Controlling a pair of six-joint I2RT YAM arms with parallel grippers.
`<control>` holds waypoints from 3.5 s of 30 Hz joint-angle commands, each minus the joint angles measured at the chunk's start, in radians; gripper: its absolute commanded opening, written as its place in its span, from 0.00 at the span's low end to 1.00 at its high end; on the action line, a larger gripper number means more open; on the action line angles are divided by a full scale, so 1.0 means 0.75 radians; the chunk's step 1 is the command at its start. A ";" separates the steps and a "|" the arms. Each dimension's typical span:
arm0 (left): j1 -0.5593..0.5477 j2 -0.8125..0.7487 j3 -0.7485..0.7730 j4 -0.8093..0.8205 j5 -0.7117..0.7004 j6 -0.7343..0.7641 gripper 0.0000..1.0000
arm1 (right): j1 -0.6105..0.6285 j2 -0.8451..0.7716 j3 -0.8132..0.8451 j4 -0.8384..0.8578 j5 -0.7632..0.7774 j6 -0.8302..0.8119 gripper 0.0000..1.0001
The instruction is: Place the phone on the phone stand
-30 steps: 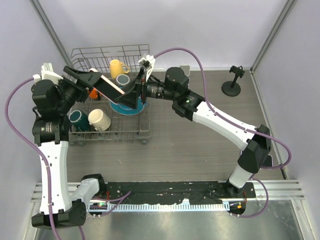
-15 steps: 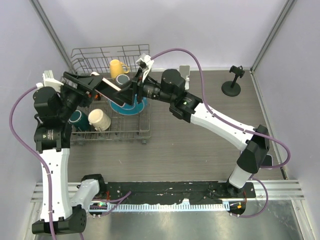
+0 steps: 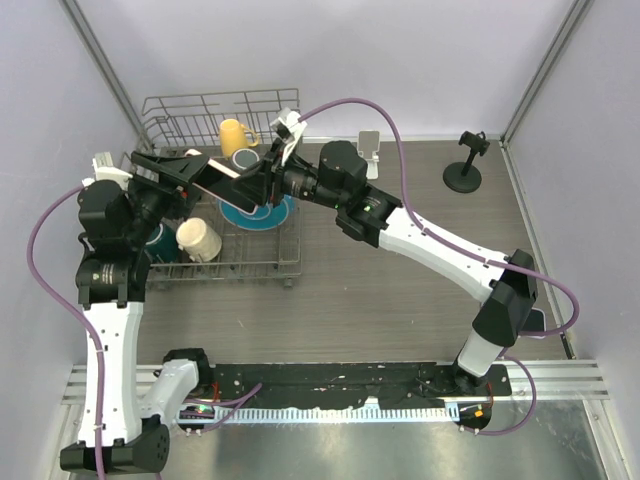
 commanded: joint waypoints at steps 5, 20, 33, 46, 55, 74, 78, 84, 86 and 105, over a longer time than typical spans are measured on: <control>-0.041 -0.062 0.016 0.157 -0.063 -0.083 0.00 | 0.033 -0.009 0.023 0.046 0.062 -0.070 0.32; -0.149 -0.113 -0.084 0.119 -0.077 -0.007 0.49 | 0.043 -0.087 0.006 -0.040 0.121 -0.234 0.01; -0.149 -0.270 0.071 -0.509 -0.251 0.816 1.00 | -0.078 -0.201 -0.029 -0.251 -0.189 -0.534 0.01; -0.147 -0.089 0.134 -0.268 0.608 1.124 1.00 | -0.235 -0.343 -0.068 -0.868 -0.586 -1.001 0.01; -0.282 -0.031 0.090 -0.117 0.837 1.204 0.99 | -0.235 -0.249 0.100 -1.145 -0.768 -1.140 0.01; -0.822 0.161 0.057 -0.327 0.277 1.555 0.66 | -0.235 -0.261 0.137 -1.351 -0.936 -1.324 0.01; -0.875 0.193 0.088 -0.378 0.238 1.576 0.55 | -0.235 -0.255 0.145 -1.353 -0.944 -1.320 0.01; -0.939 0.214 0.084 -0.421 0.144 1.605 0.40 | -0.235 -0.255 0.151 -1.362 -0.949 -1.320 0.01; -0.949 0.208 0.080 -0.413 0.129 1.605 0.32 | -0.237 -0.257 0.160 -1.382 -0.953 -1.338 0.01; -0.982 0.001 -0.027 -0.231 -0.171 1.445 0.00 | -0.235 -0.302 0.060 -1.009 -0.738 -1.008 0.78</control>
